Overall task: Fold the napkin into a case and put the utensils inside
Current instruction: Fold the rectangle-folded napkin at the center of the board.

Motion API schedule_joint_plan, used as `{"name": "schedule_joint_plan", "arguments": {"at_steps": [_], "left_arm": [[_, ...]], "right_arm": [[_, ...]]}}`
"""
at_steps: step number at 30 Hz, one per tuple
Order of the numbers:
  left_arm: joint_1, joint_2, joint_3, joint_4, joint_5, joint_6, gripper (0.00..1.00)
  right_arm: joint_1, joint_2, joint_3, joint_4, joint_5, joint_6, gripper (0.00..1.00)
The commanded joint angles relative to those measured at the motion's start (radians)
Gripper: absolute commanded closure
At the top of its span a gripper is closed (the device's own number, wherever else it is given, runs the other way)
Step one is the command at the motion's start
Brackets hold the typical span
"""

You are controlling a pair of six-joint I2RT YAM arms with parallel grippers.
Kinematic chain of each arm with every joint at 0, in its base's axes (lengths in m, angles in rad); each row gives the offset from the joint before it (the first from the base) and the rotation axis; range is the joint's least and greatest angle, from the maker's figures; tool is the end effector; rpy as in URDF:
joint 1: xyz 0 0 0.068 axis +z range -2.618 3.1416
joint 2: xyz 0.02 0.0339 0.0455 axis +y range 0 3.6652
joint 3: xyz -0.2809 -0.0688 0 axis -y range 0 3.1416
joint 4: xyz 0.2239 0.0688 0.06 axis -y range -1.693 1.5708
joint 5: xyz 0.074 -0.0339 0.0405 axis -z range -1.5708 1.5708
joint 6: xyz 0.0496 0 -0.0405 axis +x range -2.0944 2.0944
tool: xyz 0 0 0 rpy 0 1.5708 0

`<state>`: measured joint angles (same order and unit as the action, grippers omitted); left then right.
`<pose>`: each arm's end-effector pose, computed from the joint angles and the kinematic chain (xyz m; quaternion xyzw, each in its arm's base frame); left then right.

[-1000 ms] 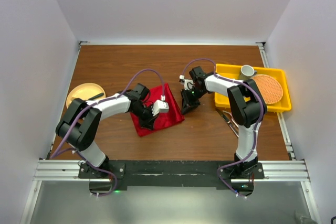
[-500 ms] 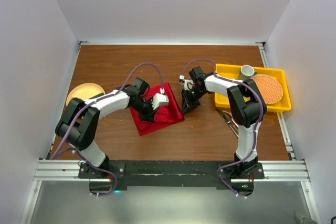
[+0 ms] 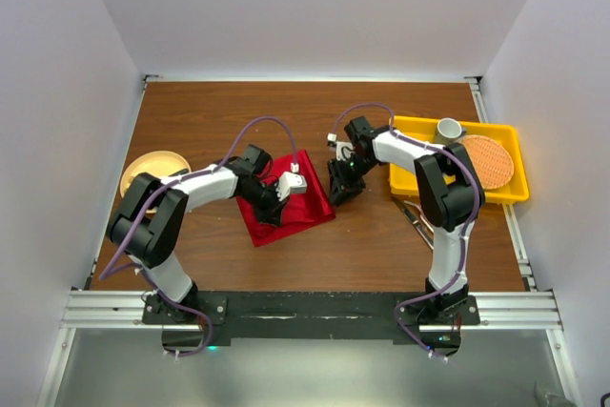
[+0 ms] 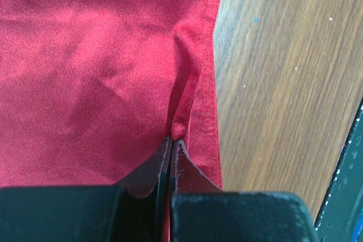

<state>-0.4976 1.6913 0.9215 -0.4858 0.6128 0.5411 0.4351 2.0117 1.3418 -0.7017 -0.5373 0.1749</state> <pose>0.2428 -0.1644 0.1707 0.5084 0.7940 -0.2946 0.1561 0.3300 0.1814 0.1612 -0.1506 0.9478 0.2807 0.0121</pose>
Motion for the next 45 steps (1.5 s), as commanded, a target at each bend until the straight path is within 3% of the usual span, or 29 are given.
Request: {"name": "schedule_joint_plan", "arguments": {"at_steps": [1, 5, 10, 14, 19, 27, 32, 35, 36, 38, 39, 41, 42, 43, 45], "left_arm": [[0.004, 0.028, -0.033, 0.024, -0.002, 0.013, 1.0], [0.004, 0.03, -0.038, 0.023, -0.008, 0.023, 1.0], [0.004, 0.03, -0.039, 0.023, -0.005, 0.023, 1.0], [0.004, 0.022, -0.047, 0.027, -0.004, 0.02, 1.0], [0.004, 0.016, -0.053, 0.032, -0.007, 0.016, 1.0], [0.004, 0.01, -0.064, 0.03, -0.01, 0.022, 1.0], [0.016, 0.007, -0.061, 0.029, -0.004, 0.016, 0.95], [0.063, -0.039, -0.038, 0.024, 0.05, -0.022, 0.78], [0.086, -0.098, -0.029, 0.024, 0.111, -0.039, 0.66], [0.158, -0.168, 0.002, 0.061, 0.165, -0.14, 0.51], [0.171, -0.227, 0.02, 0.076, 0.198, -0.177, 0.38], [0.182, -0.264, 0.08, 0.123, 0.205, -0.287, 0.24], [0.182, -0.277, 0.092, 0.16, 0.196, -0.343, 0.05], [0.182, -0.291, 0.094, 0.249, 0.194, -0.399, 0.0], [0.182, -0.277, 0.094, 0.33, 0.188, -0.533, 0.0]], "right_arm": [[-0.058, -0.044, 0.094, -0.079, 0.0, -0.046, 0.62], [-0.068, -0.074, 0.115, -0.084, -0.094, -0.06, 0.55], [-0.05, -0.105, 0.071, -0.006, -0.3, -0.005, 0.65], [-0.012, -0.126, 0.002, 0.077, -0.403, 0.08, 0.66], [0.019, -0.082, -0.047, 0.133, -0.4, 0.118, 0.67], [0.002, 0.056, -0.049, 0.134, -0.283, 0.046, 0.74], [0.002, 0.113, -0.053, 0.153, -0.234, 0.04, 0.78], [0.004, 0.127, -0.053, 0.16, -0.221, 0.048, 0.8], [0.002, 0.127, -0.055, 0.163, -0.217, 0.052, 0.8], [0.002, 0.128, -0.061, 0.172, -0.213, 0.057, 0.81], [0.002, 0.13, -0.061, 0.176, -0.211, 0.06, 0.81], [0.002, 0.131, -0.066, 0.182, -0.211, 0.066, 0.81], [0.002, 0.131, -0.07, 0.186, -0.211, 0.07, 0.81], [0.002, 0.13, -0.073, 0.189, -0.213, 0.077, 0.81], [0.002, 0.13, -0.076, 0.2, -0.216, 0.083, 0.81]]}}
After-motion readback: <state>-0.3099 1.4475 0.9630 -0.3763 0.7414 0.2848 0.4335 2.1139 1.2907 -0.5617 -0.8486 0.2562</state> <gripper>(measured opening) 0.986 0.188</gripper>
